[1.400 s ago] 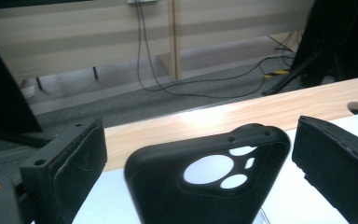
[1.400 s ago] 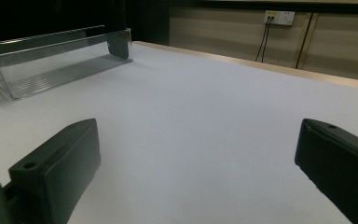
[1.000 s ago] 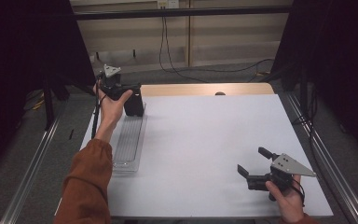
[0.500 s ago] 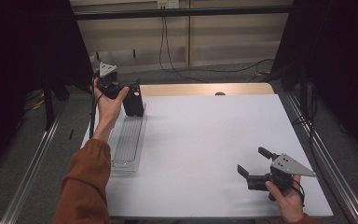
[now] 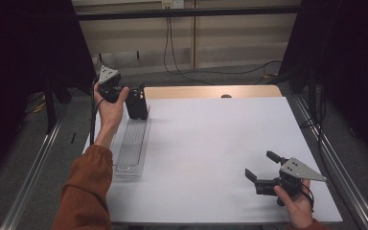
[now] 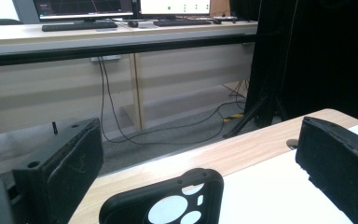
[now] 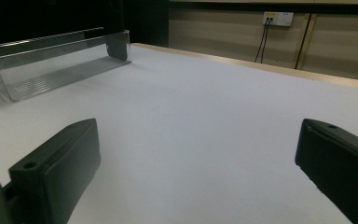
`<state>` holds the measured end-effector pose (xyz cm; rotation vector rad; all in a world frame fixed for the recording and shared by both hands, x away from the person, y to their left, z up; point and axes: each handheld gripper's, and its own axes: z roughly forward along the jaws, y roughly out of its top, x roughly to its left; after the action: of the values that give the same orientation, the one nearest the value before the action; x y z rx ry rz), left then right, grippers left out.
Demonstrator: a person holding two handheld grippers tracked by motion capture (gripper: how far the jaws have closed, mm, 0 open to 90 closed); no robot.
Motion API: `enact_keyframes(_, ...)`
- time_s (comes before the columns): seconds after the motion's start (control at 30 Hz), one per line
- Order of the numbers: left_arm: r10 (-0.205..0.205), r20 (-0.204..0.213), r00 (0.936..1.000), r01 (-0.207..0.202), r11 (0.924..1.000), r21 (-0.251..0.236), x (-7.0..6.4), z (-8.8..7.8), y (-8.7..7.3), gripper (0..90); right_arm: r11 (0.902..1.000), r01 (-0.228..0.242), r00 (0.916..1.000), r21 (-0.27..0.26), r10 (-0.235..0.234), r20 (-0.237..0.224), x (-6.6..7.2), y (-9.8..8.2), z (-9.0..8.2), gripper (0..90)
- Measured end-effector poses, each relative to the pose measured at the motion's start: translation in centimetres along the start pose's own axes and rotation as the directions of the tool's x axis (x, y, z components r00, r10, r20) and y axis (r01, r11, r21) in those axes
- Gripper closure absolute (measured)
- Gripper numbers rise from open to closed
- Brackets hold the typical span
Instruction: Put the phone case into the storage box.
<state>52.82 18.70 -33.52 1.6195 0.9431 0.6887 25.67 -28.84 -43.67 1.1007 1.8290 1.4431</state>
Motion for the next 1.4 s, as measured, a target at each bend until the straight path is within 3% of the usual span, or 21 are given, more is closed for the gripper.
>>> enact_keyframes(0.47, -0.018, 0.008, 0.9998, 0.019, 0.9995, -0.025, -0.6, -1.5, -0.8, 1.8, 1.0, 0.001, 1.0, -0.007, -0.001, 0.003, 0.0, 0.1, -0.2, 0.0)
enact_keyframes(0.87, -0.002, 0.063, 0.998, 0.004, 0.9992, -0.04, -1.3, -3.7, -1.2, 1.6, 0.9998, 0.005, 0.9999, -0.021, -0.005, 0.009, 0.2, 0.3, -0.5, 0.0)
enact_keyframes(1.4, -0.025, 0.096, 0.9951, 0.025, 0.9997, -0.002, -2.1, -6.4, -3.3, 2.7, 0.9997, 0.01, 0.9996, -0.021, -0.01, 0.025, 0.1, 0.3, -0.6, 0.0)
